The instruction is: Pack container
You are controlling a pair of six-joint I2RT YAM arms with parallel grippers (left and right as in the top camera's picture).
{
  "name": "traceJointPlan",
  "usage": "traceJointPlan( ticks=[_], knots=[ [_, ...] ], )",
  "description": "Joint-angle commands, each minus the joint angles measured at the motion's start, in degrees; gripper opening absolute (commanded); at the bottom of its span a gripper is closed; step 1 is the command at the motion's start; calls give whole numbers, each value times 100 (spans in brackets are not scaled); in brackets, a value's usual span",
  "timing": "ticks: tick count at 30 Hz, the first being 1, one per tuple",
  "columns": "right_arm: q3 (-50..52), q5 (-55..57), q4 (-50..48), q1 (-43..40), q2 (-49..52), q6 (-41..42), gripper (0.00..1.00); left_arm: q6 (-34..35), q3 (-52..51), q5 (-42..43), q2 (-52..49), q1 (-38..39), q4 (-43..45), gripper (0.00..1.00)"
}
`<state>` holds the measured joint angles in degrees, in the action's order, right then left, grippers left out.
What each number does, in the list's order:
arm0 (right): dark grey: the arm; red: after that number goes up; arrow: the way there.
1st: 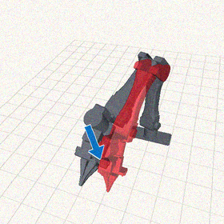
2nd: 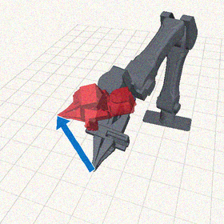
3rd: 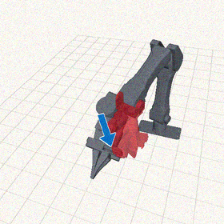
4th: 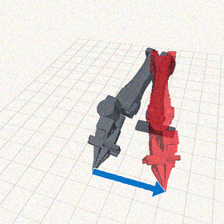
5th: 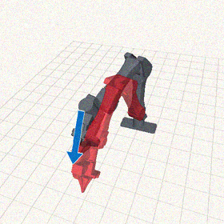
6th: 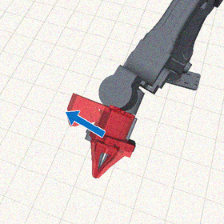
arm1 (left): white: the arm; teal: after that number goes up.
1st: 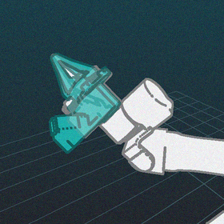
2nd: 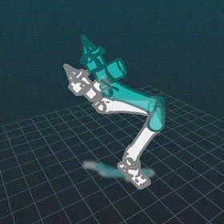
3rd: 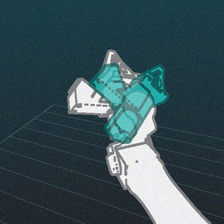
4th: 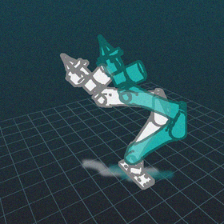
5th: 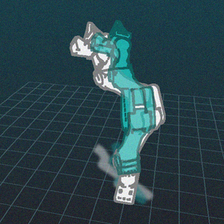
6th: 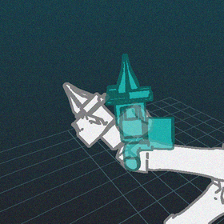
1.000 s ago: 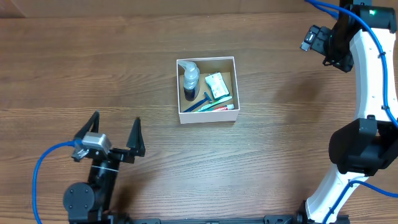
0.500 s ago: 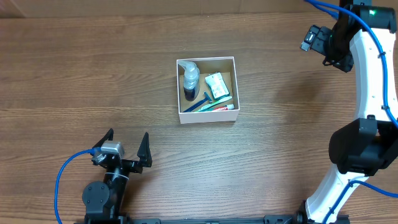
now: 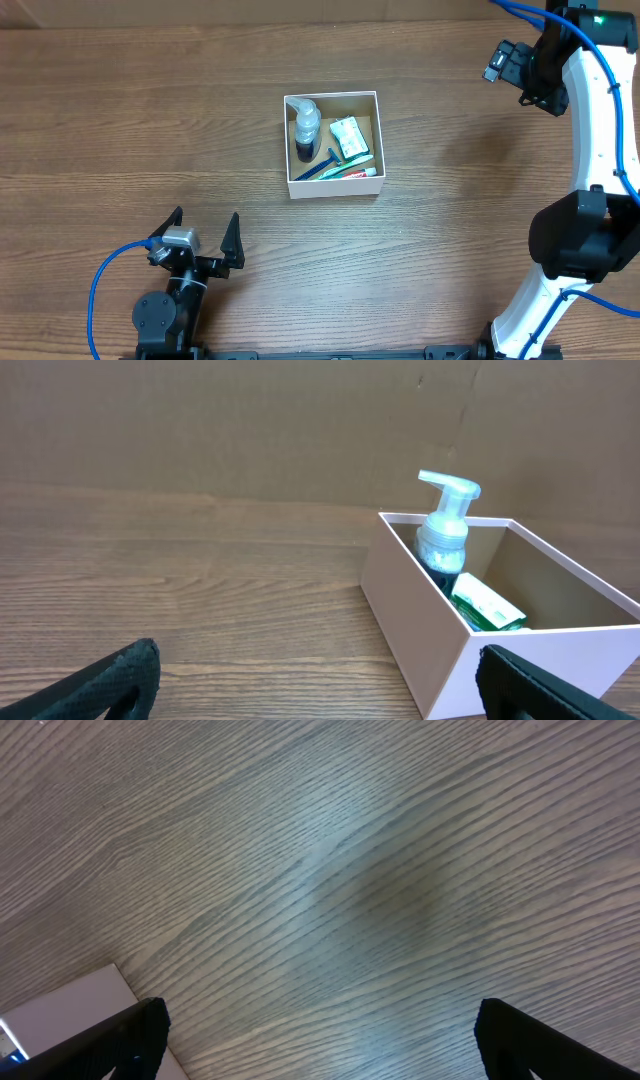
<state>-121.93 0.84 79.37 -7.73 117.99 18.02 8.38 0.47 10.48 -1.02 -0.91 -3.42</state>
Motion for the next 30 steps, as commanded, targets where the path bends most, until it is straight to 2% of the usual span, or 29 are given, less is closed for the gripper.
traceJointPlan(
  ticks=[1, 6, 8, 12, 16, 19, 22, 27, 30],
  knots=[
    [-109, 42, -17, 37, -243, 44, 100, -50, -20, -11, 76, -61, 7, 100],
    [-109, 42, -17, 37, -1266, 44, 100, -50, -20, -13, 76, -61, 4, 100],
    [-109, 125, -15, 37, -2232, -22, 100, -50, -20, -11, 76, -61, 7, 100],
    [-26, 122, -15, 37, -3259, -22, 100, -50, -20, -11, 76, -61, 7, 100],
    [1095, 236, -297, 37, -4476, -39, 100, -50, -20, -11, 76, -61, 7, 100],
    [2430, 140, -1493, 37, -5442, -35, 100, -50, -20, -13, 76, -61, 7, 100],
    [4135, -254, -3263, 37, -6607, -39, 100, -50, -20, -13, 76, -61, 4, 100],
    [6382, -595, -5147, 37, -8253, -48, 100, -50, -20, -13, 76, -61, 4, 100],
    [7740, -938, -6417, 37, -9165, -332, 100, -50, -20, -13, 76, -61, 4, 100]
  ],
)
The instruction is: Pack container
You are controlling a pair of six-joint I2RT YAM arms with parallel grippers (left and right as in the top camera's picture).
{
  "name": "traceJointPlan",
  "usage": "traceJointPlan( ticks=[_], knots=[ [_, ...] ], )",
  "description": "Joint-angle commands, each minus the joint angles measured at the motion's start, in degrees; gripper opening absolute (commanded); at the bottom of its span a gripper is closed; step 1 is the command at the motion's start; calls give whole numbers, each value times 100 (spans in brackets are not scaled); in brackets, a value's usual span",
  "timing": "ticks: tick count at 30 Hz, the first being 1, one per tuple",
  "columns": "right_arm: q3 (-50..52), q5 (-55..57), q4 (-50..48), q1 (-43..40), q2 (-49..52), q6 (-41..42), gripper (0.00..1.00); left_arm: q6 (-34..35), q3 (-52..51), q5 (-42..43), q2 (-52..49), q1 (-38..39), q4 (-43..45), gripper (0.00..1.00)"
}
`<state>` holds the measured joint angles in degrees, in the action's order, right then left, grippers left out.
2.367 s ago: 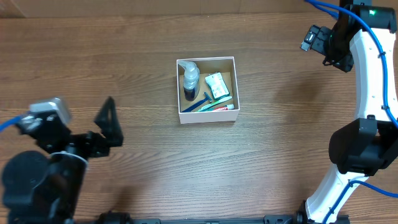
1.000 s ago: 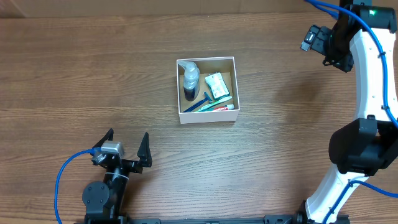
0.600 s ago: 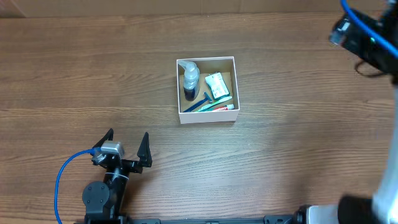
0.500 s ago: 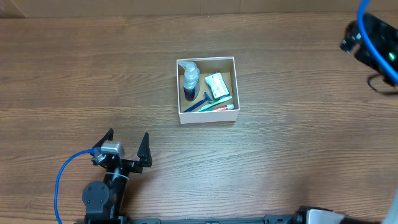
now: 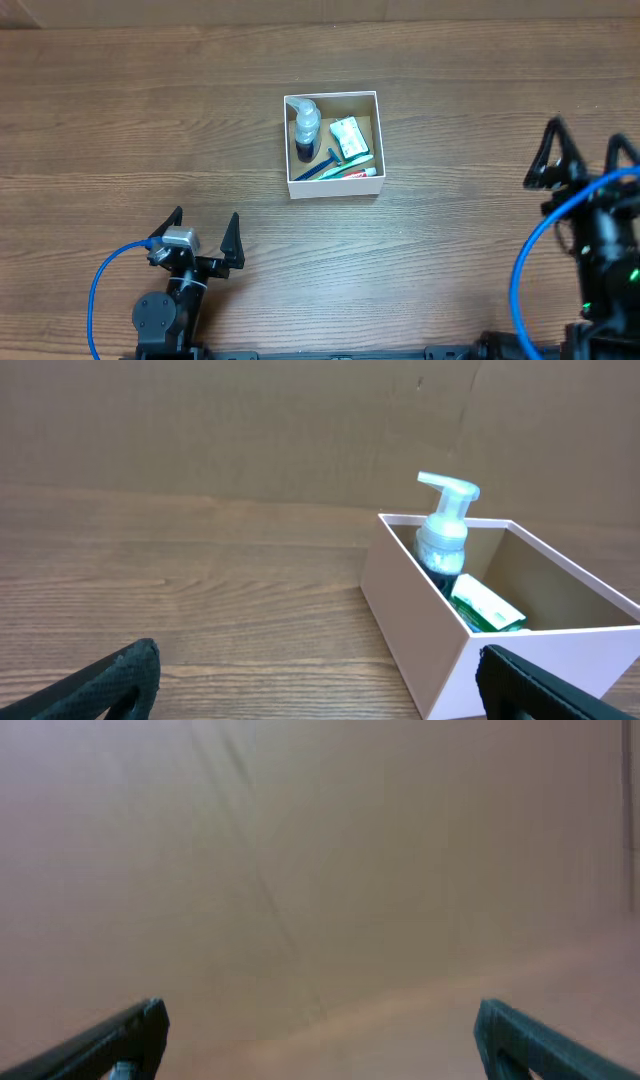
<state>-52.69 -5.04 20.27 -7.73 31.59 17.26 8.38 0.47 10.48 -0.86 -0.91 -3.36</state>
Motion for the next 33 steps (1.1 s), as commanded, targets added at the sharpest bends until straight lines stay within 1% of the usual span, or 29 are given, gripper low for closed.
traceJointPlan(
  ticks=[1, 4, 8, 10, 11, 15, 20, 24, 29, 33],
  knots=[
    [1370, -391, -1034, 37, -868, -267, 100, -50, -20, -13, 61, -61, -2, 100],
    [2415, -520, -1902, 37, -1526, -267, 100, -48, -20, -13, 61, -61, -2, 100],
    [3600, -883, -2806, 39, -2214, -264, 100, -50, -20, -13, 61, -61, -2, 100],
    [4157, -857, -3010, 59, -2524, -269, 100, -50, -20, -13, 61, -61, -2, 100],
    [4360, -857, -3012, 61, -2605, -267, 100, -50, -20, -13, 61, -61, -2, 100],
    [4645, -656, -3010, 197, -2778, -269, 100, -50, -20, -13, 61, -61, -2, 100],
    [5047, -2, -3010, 728, -3143, -269, 100, -50, -20, -13, 61, -61, -2, 100],
    [5222, 472, -3008, 804, -3143, -269, 100, -48, -20, -13, 61, -61, 0, 100],
    [5224, 691, -2448, 802, -3143, -269, 100, -50, -20, -13, 61, -61, 0, 100],
    [5224, 647, -1622, 798, -3143, -269, 100, -50, -20, -13, 61, -61, -2, 100]
  ],
)
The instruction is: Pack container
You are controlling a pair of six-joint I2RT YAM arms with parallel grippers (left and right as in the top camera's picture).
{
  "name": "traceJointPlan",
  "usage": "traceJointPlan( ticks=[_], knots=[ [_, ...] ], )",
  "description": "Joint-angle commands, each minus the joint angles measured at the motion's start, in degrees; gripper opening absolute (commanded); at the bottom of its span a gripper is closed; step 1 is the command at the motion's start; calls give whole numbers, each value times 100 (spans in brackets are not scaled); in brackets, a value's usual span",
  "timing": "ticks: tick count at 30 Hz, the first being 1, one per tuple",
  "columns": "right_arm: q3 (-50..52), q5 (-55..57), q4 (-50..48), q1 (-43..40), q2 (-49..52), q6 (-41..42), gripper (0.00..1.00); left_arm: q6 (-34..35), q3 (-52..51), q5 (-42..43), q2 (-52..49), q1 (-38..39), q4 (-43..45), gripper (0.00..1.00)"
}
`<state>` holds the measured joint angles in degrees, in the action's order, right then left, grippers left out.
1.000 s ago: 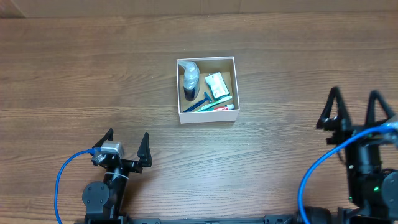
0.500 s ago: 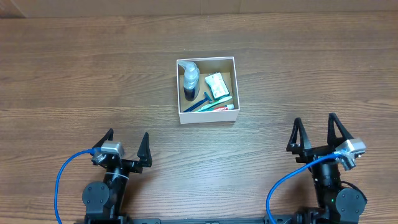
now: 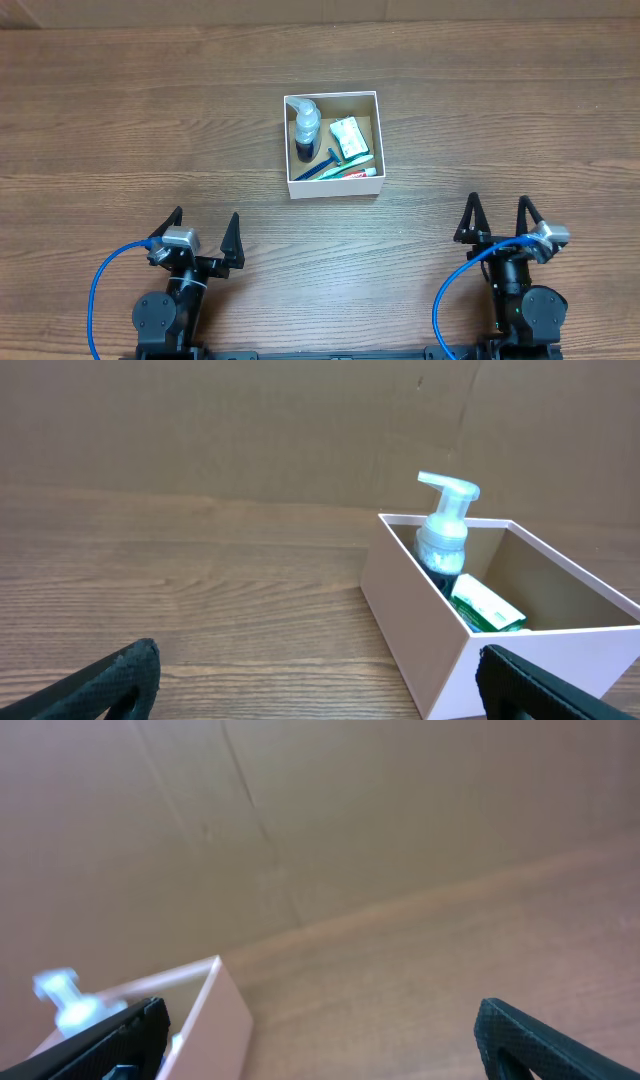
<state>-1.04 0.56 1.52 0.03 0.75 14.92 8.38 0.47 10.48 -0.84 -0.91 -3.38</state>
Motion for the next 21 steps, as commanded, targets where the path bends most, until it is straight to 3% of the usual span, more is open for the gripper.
traceJointPlan(
  ticks=[1, 4, 21],
  knots=[
    [59, 46, 328, 22, -59, -236, 100, -50, -20, -13, 59, -61, 0, 100],
    [59, -35, 332, 22, -59, -649, 100, -50, -20, -13, 59, -61, 0, 100],
    [59, -61, 332, -339, -59, -748, 100, -50, -20, -15, 59, -61, 0, 100]
  ],
)
